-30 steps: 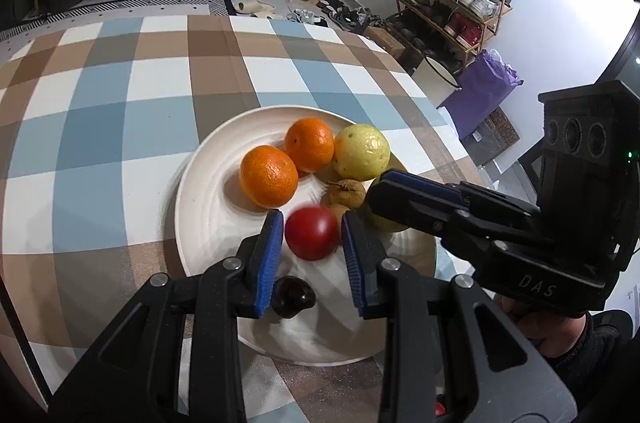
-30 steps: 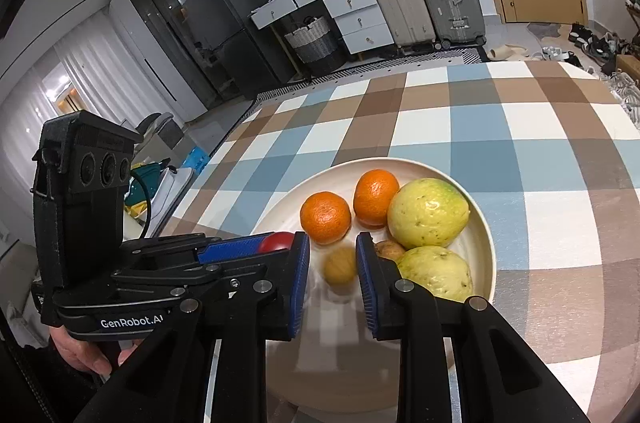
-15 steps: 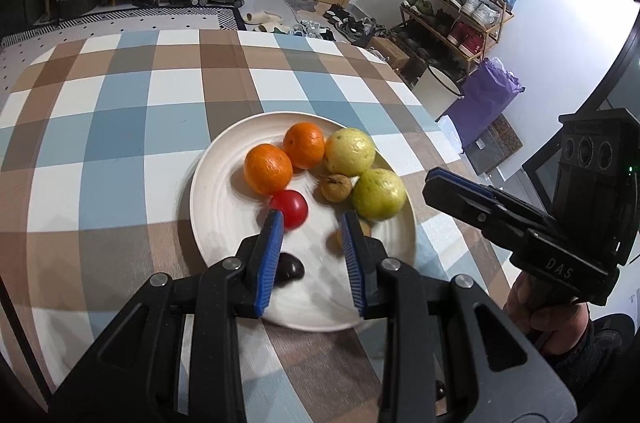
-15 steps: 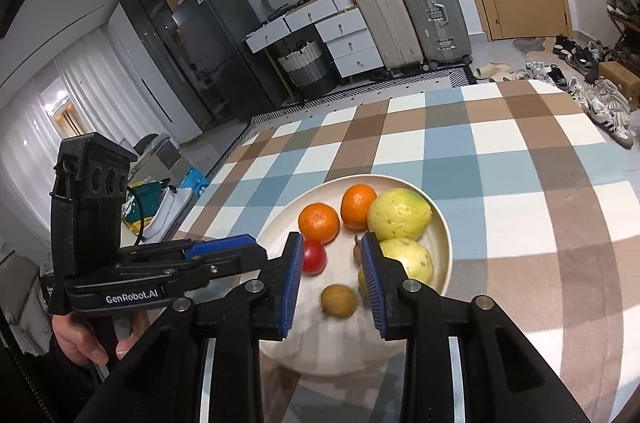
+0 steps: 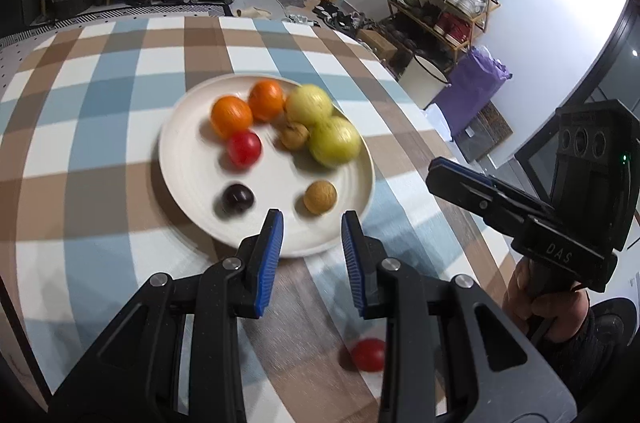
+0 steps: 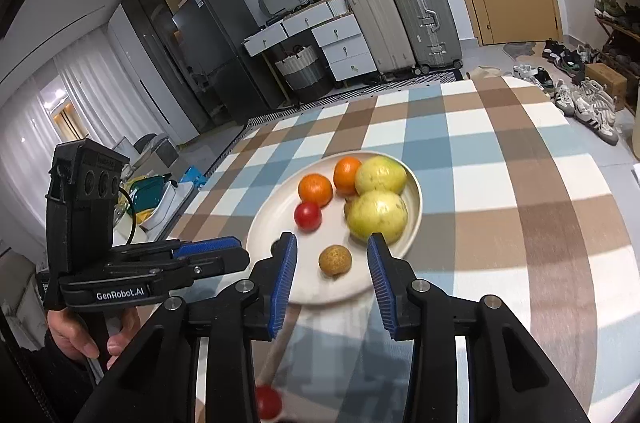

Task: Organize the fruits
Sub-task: 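Withdraw both tools from the plate to the last red and dark plums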

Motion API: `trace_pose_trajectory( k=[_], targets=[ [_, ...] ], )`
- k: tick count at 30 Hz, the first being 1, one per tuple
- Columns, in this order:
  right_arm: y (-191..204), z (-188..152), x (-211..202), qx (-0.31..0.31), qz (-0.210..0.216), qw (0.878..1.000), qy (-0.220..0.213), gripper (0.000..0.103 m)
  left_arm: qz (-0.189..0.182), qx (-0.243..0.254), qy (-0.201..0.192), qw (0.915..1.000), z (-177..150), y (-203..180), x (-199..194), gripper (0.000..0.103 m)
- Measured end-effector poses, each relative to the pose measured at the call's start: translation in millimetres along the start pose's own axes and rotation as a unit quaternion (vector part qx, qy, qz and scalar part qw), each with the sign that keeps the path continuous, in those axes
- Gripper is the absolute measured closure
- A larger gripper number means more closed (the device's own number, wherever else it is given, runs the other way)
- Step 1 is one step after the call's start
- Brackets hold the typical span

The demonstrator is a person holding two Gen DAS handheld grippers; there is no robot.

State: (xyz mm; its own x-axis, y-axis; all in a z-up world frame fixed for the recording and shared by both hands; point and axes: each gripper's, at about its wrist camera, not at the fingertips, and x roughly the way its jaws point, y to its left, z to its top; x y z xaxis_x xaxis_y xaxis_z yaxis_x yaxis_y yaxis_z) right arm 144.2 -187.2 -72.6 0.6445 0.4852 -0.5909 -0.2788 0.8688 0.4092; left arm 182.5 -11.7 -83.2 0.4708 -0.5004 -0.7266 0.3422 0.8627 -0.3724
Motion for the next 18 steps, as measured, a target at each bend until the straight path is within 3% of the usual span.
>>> trace_pose_trajectory(
  k=[6, 13, 18],
  targets=[
    [1, -18, -11, 0.0, -0.002, 1.0, 0.003, 0.056, 0.001, 0.0, 0.007, 1.0, -25, -15, 0, 0.076],
    [7, -32, -25, -0.003, 0.004, 1.0, 0.0, 0.053, 0.004, 0.008, 0.014, 0.9999, -45, -26, -3, 0.073],
    [15, -41, -31, -0.014, 0.013, 1.0, -0.004, 0.038, 0.003, 0.008, 0.018, 0.9998, -57, -30, -6, 0.073]
  ],
)
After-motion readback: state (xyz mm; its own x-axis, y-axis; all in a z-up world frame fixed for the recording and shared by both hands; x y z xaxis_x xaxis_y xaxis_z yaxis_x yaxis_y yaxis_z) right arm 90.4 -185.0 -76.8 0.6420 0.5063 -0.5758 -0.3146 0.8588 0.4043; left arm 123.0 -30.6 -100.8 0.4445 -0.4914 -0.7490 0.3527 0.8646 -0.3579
